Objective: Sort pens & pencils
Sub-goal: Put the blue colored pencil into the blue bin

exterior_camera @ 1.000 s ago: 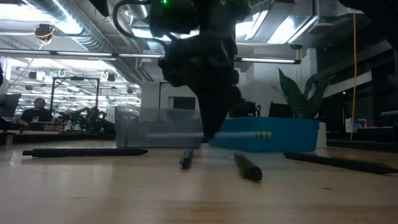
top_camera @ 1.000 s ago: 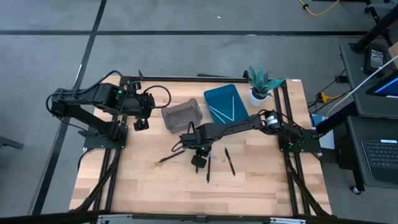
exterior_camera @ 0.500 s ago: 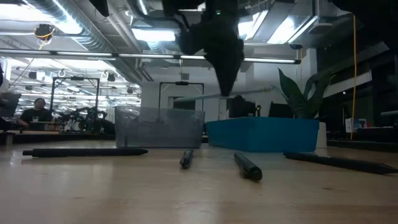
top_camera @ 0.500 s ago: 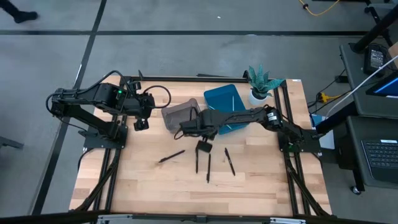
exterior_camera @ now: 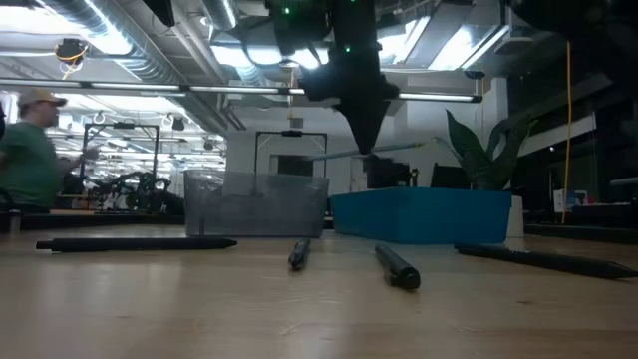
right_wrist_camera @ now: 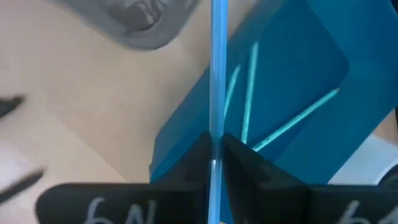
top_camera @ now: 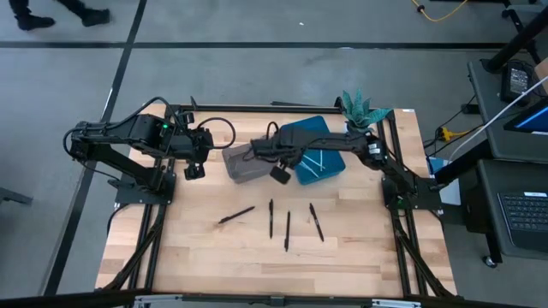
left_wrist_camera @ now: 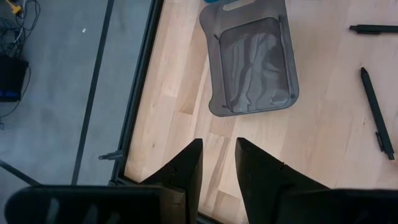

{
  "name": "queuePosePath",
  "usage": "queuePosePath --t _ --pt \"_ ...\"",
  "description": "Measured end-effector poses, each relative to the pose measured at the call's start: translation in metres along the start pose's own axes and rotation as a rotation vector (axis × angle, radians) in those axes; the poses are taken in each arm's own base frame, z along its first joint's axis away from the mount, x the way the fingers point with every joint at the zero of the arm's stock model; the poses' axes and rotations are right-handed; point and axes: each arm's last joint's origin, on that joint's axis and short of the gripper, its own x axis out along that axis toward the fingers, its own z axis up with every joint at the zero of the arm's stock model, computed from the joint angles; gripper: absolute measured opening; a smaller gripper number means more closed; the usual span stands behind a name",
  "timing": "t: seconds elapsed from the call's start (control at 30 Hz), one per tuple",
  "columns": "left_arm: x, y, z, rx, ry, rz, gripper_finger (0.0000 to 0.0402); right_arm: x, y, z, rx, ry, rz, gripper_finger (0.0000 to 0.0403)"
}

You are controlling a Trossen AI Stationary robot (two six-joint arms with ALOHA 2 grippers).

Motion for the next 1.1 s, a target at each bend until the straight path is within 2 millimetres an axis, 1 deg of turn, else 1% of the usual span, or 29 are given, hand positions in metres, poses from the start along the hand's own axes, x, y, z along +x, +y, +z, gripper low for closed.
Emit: queuePosePath --t 0.2,0.5,0.63,0.8,1.03,1.1 --pt "0.0 0.0 0.0 0.005 -0.001 0.006 0.0089 0.006 -0.021 0.01 0.163 0.013 -0.004 0.0038" --pt "-0.002 0.004 -0.001 0.04 -0.028 0.095 0.0089 0.01 -0.037 0.016 0.336 0.015 -0.021 0.0038" --pt "-0.004 0.006 -0.003 0.07 -0.037 0.103 0.0089 0.012 -0.042 0.018 0.376 0.018 -0.023 0.0038" --pt "-0.009 0.01 -0.008 0.064 -0.056 0.099 0.0089 0.014 -0.049 0.021 0.416 0.017 -0.032 0.0038" --pt "-0.02 0.02 -0.02 0.034 -0.103 0.09 0.0089 0.016 -0.058 0.024 0.439 0.022 -0.039 0.0039" --pt "-0.024 0.023 -0.024 0.021 -0.119 0.087 0.0089 0.021 -0.058 0.022 0.442 0.037 -0.051 0.0039"
